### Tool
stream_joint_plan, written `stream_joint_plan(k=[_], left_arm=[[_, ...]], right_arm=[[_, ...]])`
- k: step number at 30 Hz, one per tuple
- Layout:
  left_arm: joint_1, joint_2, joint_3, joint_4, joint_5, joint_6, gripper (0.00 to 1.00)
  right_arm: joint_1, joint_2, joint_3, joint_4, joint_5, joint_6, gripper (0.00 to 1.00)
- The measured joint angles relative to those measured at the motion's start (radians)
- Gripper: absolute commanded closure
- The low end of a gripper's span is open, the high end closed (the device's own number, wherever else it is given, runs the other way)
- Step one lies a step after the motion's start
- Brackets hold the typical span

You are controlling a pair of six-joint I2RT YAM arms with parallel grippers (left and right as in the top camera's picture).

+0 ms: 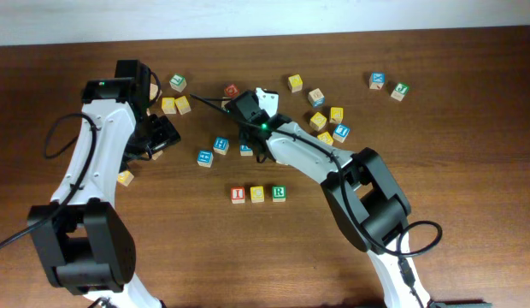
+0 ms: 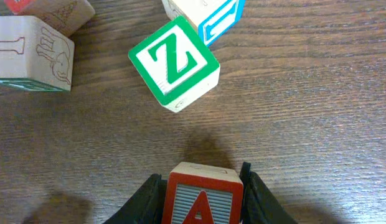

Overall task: Spell out ICRA
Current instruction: 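Lower the right gripper onto the red A block and grasp it, then carry the red A block forward and set it right of green R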

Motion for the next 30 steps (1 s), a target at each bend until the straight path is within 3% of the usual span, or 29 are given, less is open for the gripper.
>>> stream_joint_plan(k=[5,13,20,24,28,30], left_arm=[[0.0,0.0,0.0,0.0,0.0,0.0,0.01],[0.0,0.0,0.0,0.0,0.0,0.0,0.01],[0.0,0.0,0.0,-0.001,0.0,0.0,0.01],[0.0,0.0,0.0,0.0,0.0,0.0,0.01],[0.0,0.0,0.0,0.001,-0.001,0.0,0.01],[0.0,0.0,0.0,0.001,0.0,0.0,0.01]], right_arm=[[-0.002,-0.137,0.001,-0.093,-0.003,-0.057,0.73],[-0.071,-0.644,0.018,-0.607,0.002,-0.105,0.73],[-0.09,-0.816,0.018,-0.879,-0.042,-0.114,0.72],[-0.154,-0.815,-0.069,-0.872,-0.06,-0.151,0.72],[-0.306,-0.819,-0.294,-0.637,-0.256,-0.306,0.72],[-0.31,-0.809,-0.424,-0.522,-0.362,-0.372,0.72]])
